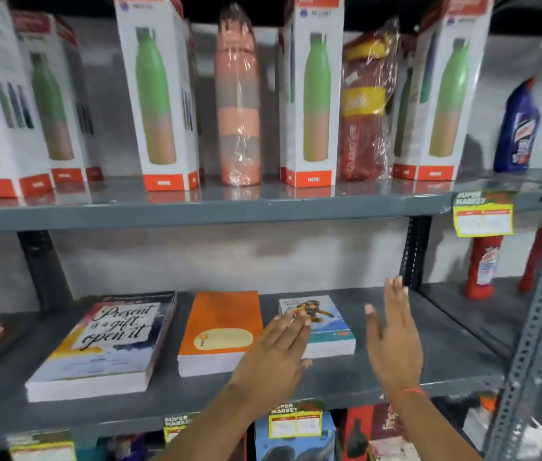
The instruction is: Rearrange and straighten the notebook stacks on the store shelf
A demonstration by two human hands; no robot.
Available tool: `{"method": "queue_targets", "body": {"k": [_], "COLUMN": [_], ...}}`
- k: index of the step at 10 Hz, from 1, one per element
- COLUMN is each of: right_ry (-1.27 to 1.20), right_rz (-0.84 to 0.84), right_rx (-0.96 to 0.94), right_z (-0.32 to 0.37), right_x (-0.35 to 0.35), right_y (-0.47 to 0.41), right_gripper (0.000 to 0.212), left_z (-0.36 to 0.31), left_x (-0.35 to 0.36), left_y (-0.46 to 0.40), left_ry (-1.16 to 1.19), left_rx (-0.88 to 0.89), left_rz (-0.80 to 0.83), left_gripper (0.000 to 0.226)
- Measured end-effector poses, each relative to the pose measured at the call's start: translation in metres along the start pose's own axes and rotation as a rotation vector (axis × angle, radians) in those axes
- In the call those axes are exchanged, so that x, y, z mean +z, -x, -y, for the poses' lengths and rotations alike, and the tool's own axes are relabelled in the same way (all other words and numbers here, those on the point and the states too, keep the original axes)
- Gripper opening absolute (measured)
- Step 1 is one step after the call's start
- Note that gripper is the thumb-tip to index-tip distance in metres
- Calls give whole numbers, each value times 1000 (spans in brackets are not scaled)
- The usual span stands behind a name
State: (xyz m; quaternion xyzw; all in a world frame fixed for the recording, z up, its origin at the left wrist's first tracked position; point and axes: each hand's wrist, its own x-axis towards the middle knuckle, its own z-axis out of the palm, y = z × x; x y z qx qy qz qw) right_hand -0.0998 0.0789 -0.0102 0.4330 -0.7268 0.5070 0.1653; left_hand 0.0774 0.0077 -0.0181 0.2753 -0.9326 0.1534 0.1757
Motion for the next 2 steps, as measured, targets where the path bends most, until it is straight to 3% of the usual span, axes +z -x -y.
{"method": "queue_targets", "body": {"k": [1, 2], "right_ry": [1, 40], "right_rz": [-180, -224], "right_rx": [-229, -316], "right_z": [37, 88], "right_x": [-15, -37], "right_y": [-39, -77], "right_gripper": [73, 73], "left_z": [8, 23], "left_x": [-51, -116], "left_y": [-17, -38], "left_ry": [-157, -146], "left_rx": [108, -40], "left_rz": [-256, -421], "left_gripper": [57, 56]}}
